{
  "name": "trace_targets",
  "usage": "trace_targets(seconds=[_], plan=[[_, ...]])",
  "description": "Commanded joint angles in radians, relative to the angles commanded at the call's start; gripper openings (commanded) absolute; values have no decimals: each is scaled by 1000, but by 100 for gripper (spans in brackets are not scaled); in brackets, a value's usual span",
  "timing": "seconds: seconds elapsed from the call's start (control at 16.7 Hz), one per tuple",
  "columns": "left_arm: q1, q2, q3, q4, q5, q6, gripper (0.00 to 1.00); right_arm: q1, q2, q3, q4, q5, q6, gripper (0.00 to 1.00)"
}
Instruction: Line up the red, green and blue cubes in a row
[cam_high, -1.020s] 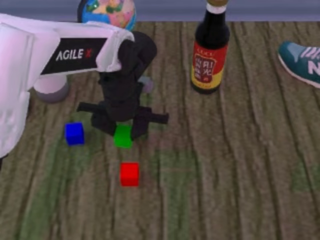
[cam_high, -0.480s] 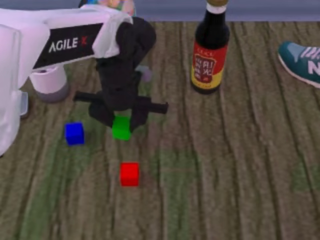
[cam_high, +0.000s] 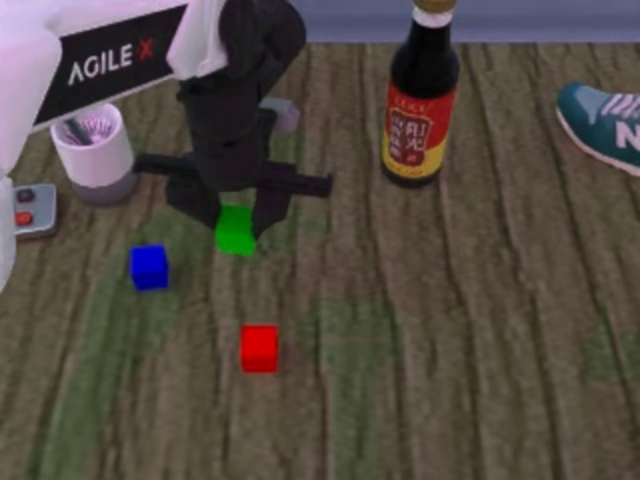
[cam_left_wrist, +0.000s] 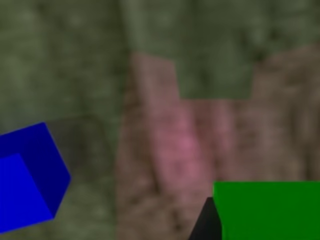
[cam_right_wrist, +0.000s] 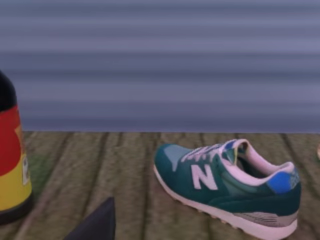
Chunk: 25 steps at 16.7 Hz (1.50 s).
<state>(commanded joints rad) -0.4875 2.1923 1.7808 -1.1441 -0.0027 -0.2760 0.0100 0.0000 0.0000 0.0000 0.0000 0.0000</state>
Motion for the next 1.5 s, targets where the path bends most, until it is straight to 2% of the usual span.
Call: trace_targets(seconds=[0.24,0.6,0.78,1.2,1.5], plan=[[-48,-3,4,-12,-1,-72,0,0,0,0,0,0,0,100],[-218,-36,-1,-48,-3,-384,0,0,0,0,0,0,0,100],[-279,-56,-6,-56,-3,-478,0,0,0,0,0,0,0,100],[-284,-51,-20,-38,-3,-486,0,0,0,0,0,0,0,100],[-286,-15,-140,124,-3,-488,0,0,0,0,0,0,0,100]])
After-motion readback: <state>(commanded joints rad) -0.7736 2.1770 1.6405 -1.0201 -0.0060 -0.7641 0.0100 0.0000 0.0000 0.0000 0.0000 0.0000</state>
